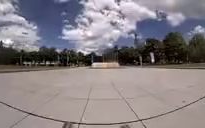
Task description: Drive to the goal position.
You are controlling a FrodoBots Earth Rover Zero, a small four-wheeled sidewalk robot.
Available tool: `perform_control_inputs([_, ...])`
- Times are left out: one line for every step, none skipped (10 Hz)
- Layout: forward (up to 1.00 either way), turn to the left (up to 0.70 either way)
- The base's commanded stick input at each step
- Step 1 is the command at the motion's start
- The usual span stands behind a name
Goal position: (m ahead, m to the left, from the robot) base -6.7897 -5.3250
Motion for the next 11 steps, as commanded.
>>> perform_control_inputs([0.70, -0.31])
perform_control_inputs([0.70, -0.31])
perform_control_inputs([0.70, -0.31])
perform_control_inputs([0.70, -0.31])
perform_control_inputs([0.70, -0.31])
perform_control_inputs([0.70, -0.31])
perform_control_inputs([0.70, -0.31])
perform_control_inputs([0.70, -0.31])
perform_control_inputs([0.70, -0.31])
perform_control_inputs([0.70, -0.31])
perform_control_inputs([0.70, -0.31])
